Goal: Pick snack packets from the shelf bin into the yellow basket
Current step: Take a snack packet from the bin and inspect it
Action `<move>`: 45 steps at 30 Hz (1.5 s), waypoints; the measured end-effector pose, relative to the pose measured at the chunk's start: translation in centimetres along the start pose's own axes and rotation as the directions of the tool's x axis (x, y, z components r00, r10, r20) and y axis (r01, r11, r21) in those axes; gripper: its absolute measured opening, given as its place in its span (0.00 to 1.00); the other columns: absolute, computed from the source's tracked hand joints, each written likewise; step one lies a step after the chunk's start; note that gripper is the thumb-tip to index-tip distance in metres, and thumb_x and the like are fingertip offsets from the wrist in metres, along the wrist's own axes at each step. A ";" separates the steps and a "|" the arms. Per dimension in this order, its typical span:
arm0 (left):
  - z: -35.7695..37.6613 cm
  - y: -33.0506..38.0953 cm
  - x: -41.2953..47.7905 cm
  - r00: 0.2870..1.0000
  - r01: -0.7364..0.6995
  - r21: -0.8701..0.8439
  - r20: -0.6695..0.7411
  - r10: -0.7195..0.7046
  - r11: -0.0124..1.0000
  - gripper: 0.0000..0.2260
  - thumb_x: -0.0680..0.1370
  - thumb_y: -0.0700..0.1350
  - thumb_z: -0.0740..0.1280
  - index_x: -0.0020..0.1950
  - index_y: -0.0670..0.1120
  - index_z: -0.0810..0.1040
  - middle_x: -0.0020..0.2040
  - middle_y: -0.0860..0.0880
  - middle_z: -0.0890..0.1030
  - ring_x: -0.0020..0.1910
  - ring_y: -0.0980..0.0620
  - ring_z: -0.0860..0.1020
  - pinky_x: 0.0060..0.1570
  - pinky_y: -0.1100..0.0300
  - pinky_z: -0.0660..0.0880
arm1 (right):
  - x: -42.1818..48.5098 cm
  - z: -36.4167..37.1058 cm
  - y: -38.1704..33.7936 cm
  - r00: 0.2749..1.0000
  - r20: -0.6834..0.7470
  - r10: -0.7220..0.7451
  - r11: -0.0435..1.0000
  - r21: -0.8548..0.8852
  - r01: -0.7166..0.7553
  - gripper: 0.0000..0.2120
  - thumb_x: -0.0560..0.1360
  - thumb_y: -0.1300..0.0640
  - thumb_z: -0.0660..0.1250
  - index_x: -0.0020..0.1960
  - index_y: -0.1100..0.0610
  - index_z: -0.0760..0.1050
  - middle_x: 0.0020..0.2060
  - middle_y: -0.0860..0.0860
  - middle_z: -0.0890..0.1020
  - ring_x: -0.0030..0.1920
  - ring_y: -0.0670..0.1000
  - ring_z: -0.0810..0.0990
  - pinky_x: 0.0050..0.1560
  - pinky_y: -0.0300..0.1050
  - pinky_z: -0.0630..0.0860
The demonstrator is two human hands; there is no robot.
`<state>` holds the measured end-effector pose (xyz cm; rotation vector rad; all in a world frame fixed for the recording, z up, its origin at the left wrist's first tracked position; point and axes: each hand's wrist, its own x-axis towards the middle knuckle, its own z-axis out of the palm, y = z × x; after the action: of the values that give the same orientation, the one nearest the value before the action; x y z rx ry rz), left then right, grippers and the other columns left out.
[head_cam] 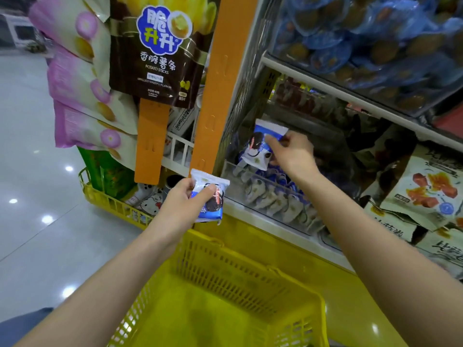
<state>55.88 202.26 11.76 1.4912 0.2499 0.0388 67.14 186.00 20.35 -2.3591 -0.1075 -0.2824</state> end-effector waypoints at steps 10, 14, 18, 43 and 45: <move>-1.3 -0.3 0.6 0.998 -0.047 -0.073 -0.046 0.043 0.996 0.01 0.77 0.48 0.64 0.47 0.54 0.72 0.44 0.54 0.80 0.37 0.64 0.81 0.32 0.69 0.76 | 3.8 3.5 -0.1 0.757 0.620 0.206 0.964 -0.261 -0.049 0.13 0.76 0.51 0.65 0.45 0.62 0.77 0.43 0.60 0.84 0.43 0.51 0.84 0.51 0.44 0.79; -1.0 -0.1 0.8 0.998 -0.052 -0.081 -0.041 0.049 0.995 0.08 0.78 0.47 0.64 0.55 0.47 0.73 0.49 0.50 0.81 0.43 0.59 0.81 0.33 0.69 0.76 | 3.7 4.8 0.5 0.792 0.576 0.201 0.960 -0.278 -0.042 0.10 0.75 0.58 0.65 0.48 0.65 0.78 0.51 0.64 0.81 0.53 0.59 0.81 0.58 0.56 0.76; -0.4 0.3 0.7 0.998 -0.046 -0.094 -0.038 0.043 0.995 0.10 0.78 0.47 0.64 0.57 0.46 0.72 0.50 0.50 0.80 0.45 0.58 0.81 0.35 0.68 0.77 | 3.7 4.8 0.8 0.762 0.605 0.231 0.969 -0.218 -0.120 0.11 0.75 0.58 0.67 0.52 0.65 0.79 0.45 0.60 0.83 0.46 0.54 0.84 0.50 0.47 0.80; 5.1 -0.6 -2.7 0.956 -0.109 0.084 0.282 0.081 0.991 0.08 0.78 0.41 0.62 0.40 0.42 0.74 0.36 0.45 0.76 0.34 0.57 0.74 0.32 0.67 0.71 | -12.2 -0.5 5.6 0.955 0.282 -0.086 0.967 0.254 0.012 0.05 0.71 0.62 0.71 0.40 0.52 0.79 0.32 0.45 0.81 0.32 0.40 0.77 0.34 0.31 0.74; 5.4 -0.8 -2.8 0.965 -0.046 0.024 0.261 0.039 0.999 0.09 0.78 0.41 0.62 0.37 0.43 0.72 0.35 0.47 0.76 0.31 0.59 0.75 0.31 0.67 0.72 | -12.5 -0.7 5.8 0.955 0.205 -0.215 0.972 0.141 0.188 0.03 0.71 0.60 0.71 0.42 0.53 0.80 0.31 0.40 0.79 0.34 0.37 0.78 0.36 0.30 0.73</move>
<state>54.09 196.43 11.70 1.5130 0.0055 -0.1270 55.78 181.34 13.99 -2.2540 -0.4613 -0.1082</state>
